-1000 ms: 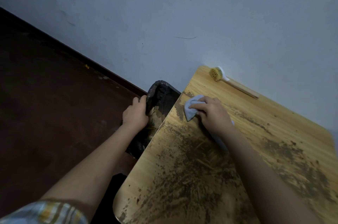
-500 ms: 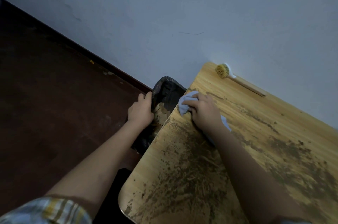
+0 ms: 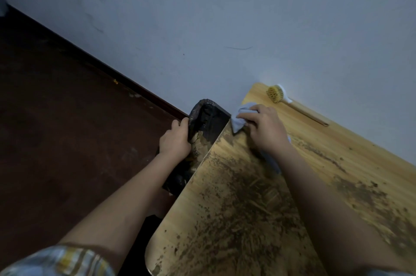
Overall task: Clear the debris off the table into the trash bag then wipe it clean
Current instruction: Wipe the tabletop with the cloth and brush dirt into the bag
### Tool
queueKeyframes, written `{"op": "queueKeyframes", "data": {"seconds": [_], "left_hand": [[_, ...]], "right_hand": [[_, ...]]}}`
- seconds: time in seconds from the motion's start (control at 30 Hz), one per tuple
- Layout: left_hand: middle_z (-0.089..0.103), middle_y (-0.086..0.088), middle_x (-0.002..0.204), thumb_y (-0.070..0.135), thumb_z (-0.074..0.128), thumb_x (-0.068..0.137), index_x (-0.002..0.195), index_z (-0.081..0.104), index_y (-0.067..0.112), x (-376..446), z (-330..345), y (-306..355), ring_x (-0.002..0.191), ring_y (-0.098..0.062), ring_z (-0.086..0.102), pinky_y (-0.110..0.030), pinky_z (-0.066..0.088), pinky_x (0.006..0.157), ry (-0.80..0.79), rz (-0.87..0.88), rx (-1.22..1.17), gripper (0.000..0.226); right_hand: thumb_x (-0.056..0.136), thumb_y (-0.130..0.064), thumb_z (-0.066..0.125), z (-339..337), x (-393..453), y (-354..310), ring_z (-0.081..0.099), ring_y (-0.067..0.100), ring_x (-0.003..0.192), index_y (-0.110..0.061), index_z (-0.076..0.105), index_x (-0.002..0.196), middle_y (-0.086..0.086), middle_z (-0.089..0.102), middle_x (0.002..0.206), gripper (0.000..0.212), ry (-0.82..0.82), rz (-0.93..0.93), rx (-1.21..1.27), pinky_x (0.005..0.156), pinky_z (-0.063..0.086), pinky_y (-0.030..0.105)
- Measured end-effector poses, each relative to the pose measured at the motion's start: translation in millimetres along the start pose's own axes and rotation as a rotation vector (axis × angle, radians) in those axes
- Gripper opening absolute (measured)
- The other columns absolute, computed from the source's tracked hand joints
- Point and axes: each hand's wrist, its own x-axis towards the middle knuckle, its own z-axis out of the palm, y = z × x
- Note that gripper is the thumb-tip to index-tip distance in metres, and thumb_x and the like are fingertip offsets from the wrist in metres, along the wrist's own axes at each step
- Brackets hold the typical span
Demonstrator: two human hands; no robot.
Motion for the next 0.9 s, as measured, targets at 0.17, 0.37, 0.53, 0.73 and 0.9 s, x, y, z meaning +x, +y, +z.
{"op": "queueKeyframes", "data": {"seconds": [0.17, 0.37, 0.53, 0.73, 0.9], "left_hand": [[0.039, -0.013, 0.128, 0.007, 0.055, 0.085, 0.141, 0.027, 0.018, 3, 2, 2, 0.103, -0.040, 0.052, -0.039, 0.039, 0.072, 0.006, -0.002, -0.010, 0.064], [0.038, -0.014, 0.129, 0.008, 0.053, 0.086, 0.144, 0.024, 0.018, 0, 8, -1, 0.104, -0.041, 0.053, -0.037, 0.035, 0.071, 0.018, -0.039, -0.019, 0.065], [0.038, -0.014, 0.129, 0.008, 0.052, 0.087, 0.145, 0.024, 0.018, -8, 9, -5, 0.103, -0.040, 0.053, -0.037, 0.033, 0.071, 0.024, -0.047, -0.006, 0.065], [0.038, -0.014, 0.129, 0.005, 0.050, 0.086, 0.144, 0.025, 0.019, -16, 5, -10, 0.102, -0.040, 0.054, -0.037, 0.035, 0.070, 0.020, -0.019, -0.001, 0.065], [0.039, -0.015, 0.127, 0.006, 0.051, 0.086, 0.143, 0.027, 0.018, -22, 5, -9, 0.100, -0.042, 0.054, -0.038, 0.034, 0.069, 0.029, -0.003, 0.009, 0.063]], "right_hand": [[0.096, -0.008, 0.048, 7, -8, 16, 0.040, 0.030, 0.110, -0.024, 0.066, 0.122, 0.005, 0.053, 0.129, 0.035, -0.134, 0.019, -0.095, 0.084, 0.039, 0.037], [0.094, -0.006, 0.048, 33, -4, -5, 0.043, 0.029, 0.104, -0.025, 0.069, 0.116, 0.006, 0.056, 0.121, 0.036, -0.112, -0.033, -0.058, 0.083, 0.034, 0.034], [0.094, -0.004, 0.049, 32, 1, -22, 0.043, 0.029, 0.104, -0.026, 0.068, 0.118, 0.003, 0.056, 0.121, 0.038, -0.078, -0.088, -0.012, 0.084, 0.035, 0.035], [0.093, -0.002, 0.051, 3, -13, -12, 0.044, 0.031, 0.107, -0.023, 0.068, 0.119, 0.004, 0.057, 0.123, 0.037, -0.020, -0.103, 0.032, 0.086, 0.037, 0.038], [0.092, 0.000, 0.051, -13, -37, 13, 0.045, 0.033, 0.107, -0.020, 0.069, 0.118, 0.006, 0.058, 0.123, 0.037, -0.021, -0.044, 0.010, 0.085, 0.036, 0.037]]}}
